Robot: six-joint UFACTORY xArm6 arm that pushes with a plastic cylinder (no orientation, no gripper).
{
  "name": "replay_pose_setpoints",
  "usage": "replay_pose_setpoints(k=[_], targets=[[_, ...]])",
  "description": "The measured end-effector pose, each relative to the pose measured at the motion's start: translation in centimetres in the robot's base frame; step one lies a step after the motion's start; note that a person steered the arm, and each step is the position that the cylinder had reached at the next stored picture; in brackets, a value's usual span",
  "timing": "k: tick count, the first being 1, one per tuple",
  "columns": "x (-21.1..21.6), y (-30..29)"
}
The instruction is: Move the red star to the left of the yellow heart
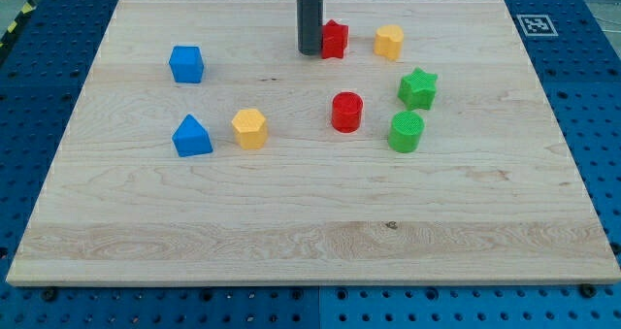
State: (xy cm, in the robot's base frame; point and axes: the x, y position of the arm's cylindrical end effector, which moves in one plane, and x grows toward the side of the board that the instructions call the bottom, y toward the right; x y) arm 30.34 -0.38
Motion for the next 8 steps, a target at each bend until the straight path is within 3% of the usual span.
replay_pose_setpoints(k=[5, 8], targets=[[0.2, 0.9], [4.3, 0.9]])
